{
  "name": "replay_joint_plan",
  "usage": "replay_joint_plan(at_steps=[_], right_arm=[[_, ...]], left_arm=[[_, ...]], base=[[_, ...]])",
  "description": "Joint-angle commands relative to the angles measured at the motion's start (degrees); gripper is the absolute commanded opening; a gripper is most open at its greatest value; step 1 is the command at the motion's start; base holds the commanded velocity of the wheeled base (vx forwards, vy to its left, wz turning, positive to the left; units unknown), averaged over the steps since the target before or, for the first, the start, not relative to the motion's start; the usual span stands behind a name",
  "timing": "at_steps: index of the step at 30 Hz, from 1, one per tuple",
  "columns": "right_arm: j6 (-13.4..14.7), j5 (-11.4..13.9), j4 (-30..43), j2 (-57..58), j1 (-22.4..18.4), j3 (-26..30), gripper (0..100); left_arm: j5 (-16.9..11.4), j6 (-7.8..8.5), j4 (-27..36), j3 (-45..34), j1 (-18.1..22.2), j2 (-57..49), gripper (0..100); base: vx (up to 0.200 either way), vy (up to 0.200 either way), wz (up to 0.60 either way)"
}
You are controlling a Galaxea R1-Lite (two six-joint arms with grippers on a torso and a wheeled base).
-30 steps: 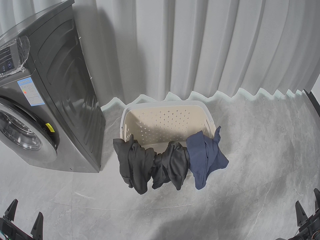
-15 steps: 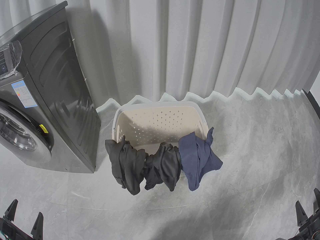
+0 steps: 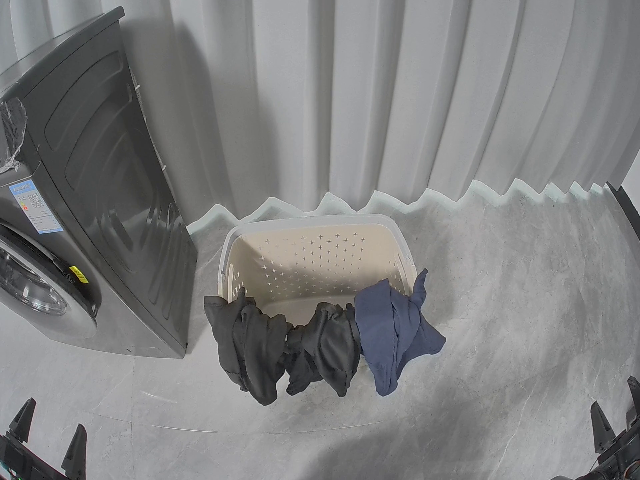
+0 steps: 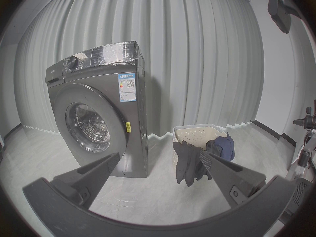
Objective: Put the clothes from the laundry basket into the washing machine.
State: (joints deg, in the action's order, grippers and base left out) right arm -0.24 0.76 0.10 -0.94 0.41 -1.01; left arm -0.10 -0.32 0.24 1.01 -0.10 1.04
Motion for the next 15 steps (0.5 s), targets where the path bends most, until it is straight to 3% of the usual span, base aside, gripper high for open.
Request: replay_joint_plan(at_steps=[1,7,13,15], right_arm=[[-0.02,0.04,-0.01,0.94,0.02,0.92,100],[-0.02,0.04,-0.01,0.94,0.02,0.92,100],[-0.02,0.04,-0.01,0.94,0.02,0.92,100],[-0.02,0.04,-0.01,0.94,0.02,0.92,100]], left_arm=[[0.01,-0.03,0.02,-0.92,0.10,-0.86,100],[0.01,-0.03,0.02,-0.92,0.01,-0.86,100],[0.01,-0.03,0.02,-0.92,0.01,-0.86,100],[0.01,-0.03,0.02,-0.92,0.01,-0.86,100]], base=[[0.000,0.000,0.00],[0.200,0.000,0.00],[0.000,0.000,0.00],[0.200,0.000,0.00]])
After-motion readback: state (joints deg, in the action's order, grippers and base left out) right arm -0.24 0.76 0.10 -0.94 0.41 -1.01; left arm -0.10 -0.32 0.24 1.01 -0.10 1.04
